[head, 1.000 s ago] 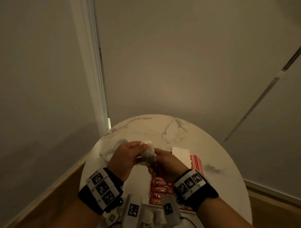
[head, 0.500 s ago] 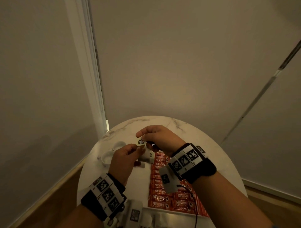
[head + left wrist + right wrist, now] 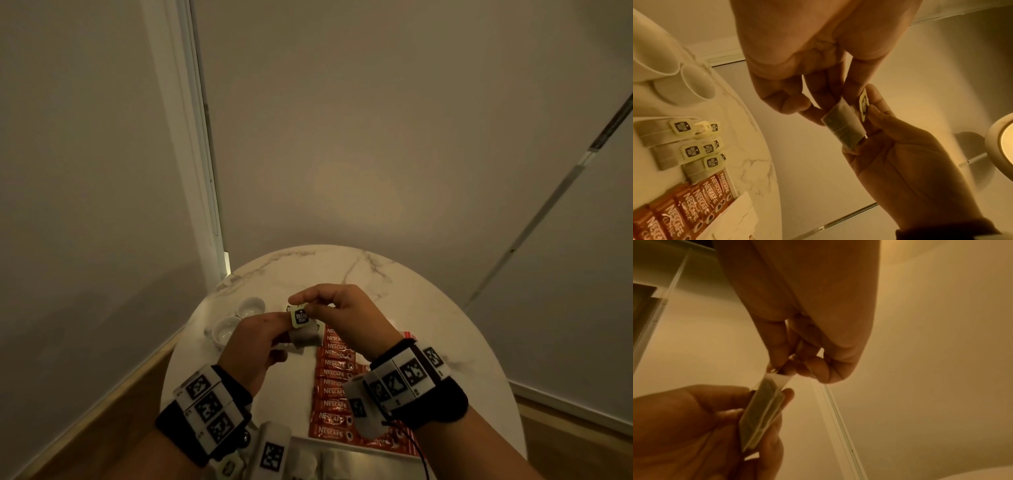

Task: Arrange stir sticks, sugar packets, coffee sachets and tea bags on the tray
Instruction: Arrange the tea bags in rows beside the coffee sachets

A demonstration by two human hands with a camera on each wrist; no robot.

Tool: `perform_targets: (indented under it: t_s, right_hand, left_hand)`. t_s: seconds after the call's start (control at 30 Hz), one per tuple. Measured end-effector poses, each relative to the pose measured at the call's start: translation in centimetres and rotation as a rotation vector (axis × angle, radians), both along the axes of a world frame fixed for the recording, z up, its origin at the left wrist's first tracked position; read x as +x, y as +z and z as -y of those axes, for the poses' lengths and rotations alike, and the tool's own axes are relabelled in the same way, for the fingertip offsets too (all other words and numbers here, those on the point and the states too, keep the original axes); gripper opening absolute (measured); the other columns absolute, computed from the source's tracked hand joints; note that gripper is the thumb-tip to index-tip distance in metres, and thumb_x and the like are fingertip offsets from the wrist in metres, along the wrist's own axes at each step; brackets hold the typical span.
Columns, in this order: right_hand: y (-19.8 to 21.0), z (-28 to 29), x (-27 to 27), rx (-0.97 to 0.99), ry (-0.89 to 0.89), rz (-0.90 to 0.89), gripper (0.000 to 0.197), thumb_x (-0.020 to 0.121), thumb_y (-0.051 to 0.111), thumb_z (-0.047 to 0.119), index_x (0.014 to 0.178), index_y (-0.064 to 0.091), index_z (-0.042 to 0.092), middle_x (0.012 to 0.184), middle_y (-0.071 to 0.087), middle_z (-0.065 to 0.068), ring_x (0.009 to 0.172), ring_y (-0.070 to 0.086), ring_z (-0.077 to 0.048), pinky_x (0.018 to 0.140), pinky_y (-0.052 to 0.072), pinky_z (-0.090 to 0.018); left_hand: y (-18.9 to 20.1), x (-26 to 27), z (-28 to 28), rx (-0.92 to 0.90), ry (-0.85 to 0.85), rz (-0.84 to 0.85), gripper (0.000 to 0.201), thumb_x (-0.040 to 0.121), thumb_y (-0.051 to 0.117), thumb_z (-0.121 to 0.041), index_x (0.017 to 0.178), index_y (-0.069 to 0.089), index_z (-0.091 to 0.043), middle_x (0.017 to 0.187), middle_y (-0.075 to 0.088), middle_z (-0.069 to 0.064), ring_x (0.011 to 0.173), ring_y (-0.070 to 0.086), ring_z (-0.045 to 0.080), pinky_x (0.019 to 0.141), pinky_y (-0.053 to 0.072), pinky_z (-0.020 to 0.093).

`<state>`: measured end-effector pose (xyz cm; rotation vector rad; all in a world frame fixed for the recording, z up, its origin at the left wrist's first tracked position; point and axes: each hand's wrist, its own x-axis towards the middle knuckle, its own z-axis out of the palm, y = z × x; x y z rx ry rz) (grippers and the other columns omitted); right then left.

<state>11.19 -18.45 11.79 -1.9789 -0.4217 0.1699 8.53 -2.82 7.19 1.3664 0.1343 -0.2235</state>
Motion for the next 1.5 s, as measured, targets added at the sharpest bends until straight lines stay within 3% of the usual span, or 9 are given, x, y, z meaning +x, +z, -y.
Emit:
perform_targets:
  t_s: [0.17, 0.3, 0.43, 0.57, 0.63, 0.8, 1.0, 1.27, 1.5]
  right_hand:
    - [-1.2, -0.1, -1.5, -0.103, -0.179, 0.158, 0.016, 0.090, 0.060, 0.014, 0.094, 0.059, 0.029, 0.088, 0.065, 0.003, 0.077, 0.060, -0.006, 0.064, 0.046, -0.017]
    - [-1.9, -0.3, -2.2, -0.080, -0.215, 0.143, 0.013, 0.089, 0.063, 0.011, 0.088, 0.067, 0.023, 0.084, 0.066, 0.009, 0.079, 0.062, -0.003, 0.071, 0.053, -0.019]
    - [-2.0, -0.1, -2.5, -0.048, -0.215, 0.089, 0.020, 0.090, 0.059, 0.003, 0.089, 0.071, 0.019, 0.084, 0.066, 0.012, 0.078, 0.063, 0.005, 0.070, 0.050, -0.009]
    - [-2.5, -0.2, -2.3, -0.167, -0.297, 0.173, 0.016, 0.088, 0.063, 0.009, 0.090, 0.072, 0.022, 0.090, 0.062, 0.010, 0.085, 0.060, -0.002, 0.077, 0.052, -0.014]
    - [-2.6, -0.3, -2.4, -0.127, -0.334, 0.182, 0.015, 0.087, 0.064, 0.010, 0.087, 0.065, 0.025, 0.087, 0.062, 0.010, 0.080, 0.061, -0.002, 0.071, 0.053, -0.014]
    - [-2.6, -0.2, -2.5, -0.215, -0.371, 0.228, 0.016, 0.087, 0.064, 0.019, 0.086, 0.054, 0.032, 0.083, 0.058, 0.011, 0.079, 0.053, -0.004, 0.068, 0.045, -0.017]
    - [-3.6, 0.5, -2.5, -0.328, -0.385, 0.268, 0.008, 0.087, 0.064, 0.021, 0.093, 0.068, 0.025, 0.095, 0.049, 0.010, 0.098, 0.041, -0.005, 0.077, 0.033, -0.008]
    - [-3.6, 0.8, -2.4, -0.404, -0.355, 0.275, 0.004, 0.087, 0.066, 0.025, 0.090, 0.068, 0.023, 0.094, 0.045, 0.010, 0.095, 0.035, -0.006, 0.076, 0.030, -0.007]
    - [-3.2, 0.9, -2.1, -0.441, -0.221, 0.254, 0.009, 0.086, 0.067, 0.024, 0.090, 0.060, 0.028, 0.100, 0.043, 0.012, 0.098, 0.035, -0.008, 0.075, 0.033, -0.011]
  left_hand:
    - [-0.4, -0.1, 0.7, -0.004, 0.092, -0.036, 0.024, 0.095, 0.051, -0.021, 0.097, 0.072, -0.009, 0.090, 0.072, 0.013, 0.084, 0.065, 0.025, 0.064, 0.048, 0.033]
    - [0.0, -0.5, 1.5, 0.021, 0.077, 0.048, 0.024, 0.096, 0.049, -0.014, 0.092, 0.072, -0.011, 0.086, 0.073, 0.005, 0.085, 0.067, 0.021, 0.069, 0.052, 0.035]
    - [-0.1, -0.3, 1.7, -0.031, 0.096, 0.029, 0.025, 0.096, 0.048, -0.014, 0.094, 0.072, -0.009, 0.092, 0.072, 0.013, 0.085, 0.065, 0.022, 0.064, 0.051, 0.031]
    - [-0.9, -0.2, 1.8, -0.082, 0.088, 0.006, 0.025, 0.096, 0.047, -0.014, 0.102, 0.069, -0.003, 0.103, 0.068, 0.023, 0.090, 0.065, 0.029, 0.066, 0.052, 0.031]
    - [-0.9, -0.4, 2.1, -0.101, 0.062, 0.028, 0.024, 0.095, 0.048, -0.013, 0.102, 0.070, -0.004, 0.103, 0.069, 0.021, 0.094, 0.066, 0.030, 0.075, 0.054, 0.036]
    - [-0.9, -1.1, 2.6, -0.081, -0.015, 0.070, 0.025, 0.091, 0.052, -0.003, 0.105, 0.070, -0.014, 0.103, 0.073, 0.006, 0.099, 0.068, 0.021, 0.083, 0.054, 0.030]
    - [-1.1, -0.7, 2.8, -0.132, 0.064, 0.028, 0.026, 0.093, 0.049, -0.005, 0.108, 0.069, -0.014, 0.107, 0.072, 0.009, 0.102, 0.067, 0.025, 0.091, 0.052, 0.040]
    - [-0.7, -0.8, 3.1, -0.130, -0.008, 0.014, 0.026, 0.093, 0.048, -0.005, 0.106, 0.068, -0.015, 0.105, 0.073, 0.006, 0.101, 0.068, 0.021, 0.090, 0.053, 0.034]
    - [-0.8, -0.1, 1.6, -0.269, -0.076, -0.117, 0.030, 0.092, 0.046, -0.006, 0.114, 0.066, -0.006, 0.110, 0.070, 0.016, 0.096, 0.065, 0.027, 0.093, 0.048, 0.042]
